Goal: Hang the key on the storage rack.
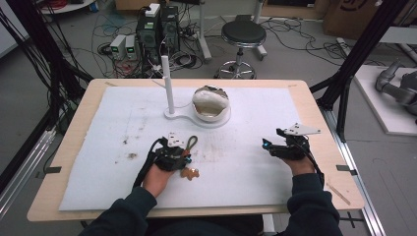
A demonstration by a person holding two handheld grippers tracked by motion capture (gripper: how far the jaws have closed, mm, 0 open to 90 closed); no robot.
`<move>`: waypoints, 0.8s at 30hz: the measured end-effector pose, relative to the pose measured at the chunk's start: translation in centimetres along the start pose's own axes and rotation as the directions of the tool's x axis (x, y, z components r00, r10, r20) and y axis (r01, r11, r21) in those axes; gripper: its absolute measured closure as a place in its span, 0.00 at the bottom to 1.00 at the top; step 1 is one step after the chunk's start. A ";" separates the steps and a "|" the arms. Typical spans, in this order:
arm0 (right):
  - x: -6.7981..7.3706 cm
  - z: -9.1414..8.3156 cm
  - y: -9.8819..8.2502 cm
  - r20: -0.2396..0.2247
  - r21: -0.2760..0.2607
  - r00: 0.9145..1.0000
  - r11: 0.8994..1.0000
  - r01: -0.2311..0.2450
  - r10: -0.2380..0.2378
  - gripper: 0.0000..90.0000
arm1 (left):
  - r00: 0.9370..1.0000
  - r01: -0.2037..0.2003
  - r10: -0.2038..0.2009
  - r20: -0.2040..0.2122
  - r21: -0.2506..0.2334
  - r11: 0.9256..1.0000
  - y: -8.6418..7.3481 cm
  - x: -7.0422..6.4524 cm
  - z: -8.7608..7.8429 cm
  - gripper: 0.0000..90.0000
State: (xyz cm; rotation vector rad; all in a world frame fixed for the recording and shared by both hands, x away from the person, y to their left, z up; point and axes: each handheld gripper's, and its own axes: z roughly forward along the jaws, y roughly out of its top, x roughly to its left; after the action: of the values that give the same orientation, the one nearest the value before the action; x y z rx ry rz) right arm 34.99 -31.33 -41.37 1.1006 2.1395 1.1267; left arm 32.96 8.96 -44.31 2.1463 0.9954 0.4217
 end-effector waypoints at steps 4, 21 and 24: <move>0.0 0.0 0.0 0.001 0.003 1.000 1.000 0.007 -0.007 0.32 | 0.999 -0.015 0.015 0.028 -0.009 1.000 0.0 -0.1 0.1 0.77; -0.3 -0.3 -0.1 0.003 -0.020 1.000 1.000 -0.009 0.009 0.32 | 0.983 0.106 -0.060 0.173 -0.270 0.957 1.4 3.1 -3.8 0.80; -0.3 -0.4 -0.1 0.004 -0.021 1.000 1.000 -0.010 0.010 0.32 | 0.980 0.125 -0.065 0.186 -0.336 0.933 1.6 3.9 -4.9 0.80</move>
State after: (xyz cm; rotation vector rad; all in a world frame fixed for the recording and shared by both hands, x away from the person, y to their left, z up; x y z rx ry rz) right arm 34.88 -31.82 -41.22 1.1042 2.1161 1.1474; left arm 33.67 13.55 -39.78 1.7761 0.8524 0.3299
